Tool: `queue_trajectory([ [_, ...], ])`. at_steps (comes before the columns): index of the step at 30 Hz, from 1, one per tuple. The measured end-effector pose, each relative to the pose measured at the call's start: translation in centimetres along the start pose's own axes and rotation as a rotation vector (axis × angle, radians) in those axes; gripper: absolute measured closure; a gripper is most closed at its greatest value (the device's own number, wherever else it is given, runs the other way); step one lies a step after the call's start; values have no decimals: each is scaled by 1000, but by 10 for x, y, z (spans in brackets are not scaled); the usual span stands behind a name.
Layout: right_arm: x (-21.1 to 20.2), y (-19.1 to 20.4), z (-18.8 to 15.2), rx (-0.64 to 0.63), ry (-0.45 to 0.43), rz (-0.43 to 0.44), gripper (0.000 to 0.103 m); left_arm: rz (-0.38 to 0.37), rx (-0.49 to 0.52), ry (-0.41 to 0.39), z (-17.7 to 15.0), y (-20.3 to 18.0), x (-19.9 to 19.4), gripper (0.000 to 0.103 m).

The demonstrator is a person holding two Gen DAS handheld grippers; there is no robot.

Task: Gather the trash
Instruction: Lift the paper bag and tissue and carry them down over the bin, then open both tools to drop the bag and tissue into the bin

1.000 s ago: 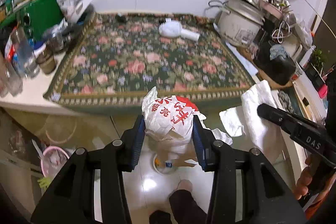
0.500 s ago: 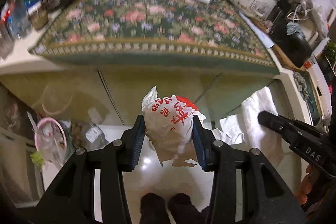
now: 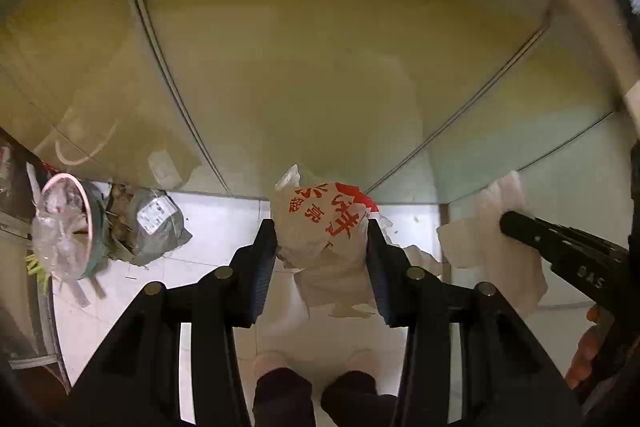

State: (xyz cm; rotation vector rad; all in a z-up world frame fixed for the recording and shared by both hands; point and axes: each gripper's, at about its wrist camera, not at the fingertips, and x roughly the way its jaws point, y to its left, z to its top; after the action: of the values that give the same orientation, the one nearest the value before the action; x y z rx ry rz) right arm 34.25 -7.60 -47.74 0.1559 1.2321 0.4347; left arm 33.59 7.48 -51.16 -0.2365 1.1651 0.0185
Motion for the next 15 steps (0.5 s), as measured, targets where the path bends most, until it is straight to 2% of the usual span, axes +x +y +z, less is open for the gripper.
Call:
queue_trajectory([
  [6, 109, -27, -12, 6, 77, 34, 89, -12, 12, 40, -23, 12, 95, 60],
  [12, 183, -38, -17, -55, 101, 40, 89, -44, 17, 112, -45, 24, 183, 60],
  [15, 204, -35, -14, -89, 109, 33, 86, -42, 24, 140, -53, 28, 222, 60],
])
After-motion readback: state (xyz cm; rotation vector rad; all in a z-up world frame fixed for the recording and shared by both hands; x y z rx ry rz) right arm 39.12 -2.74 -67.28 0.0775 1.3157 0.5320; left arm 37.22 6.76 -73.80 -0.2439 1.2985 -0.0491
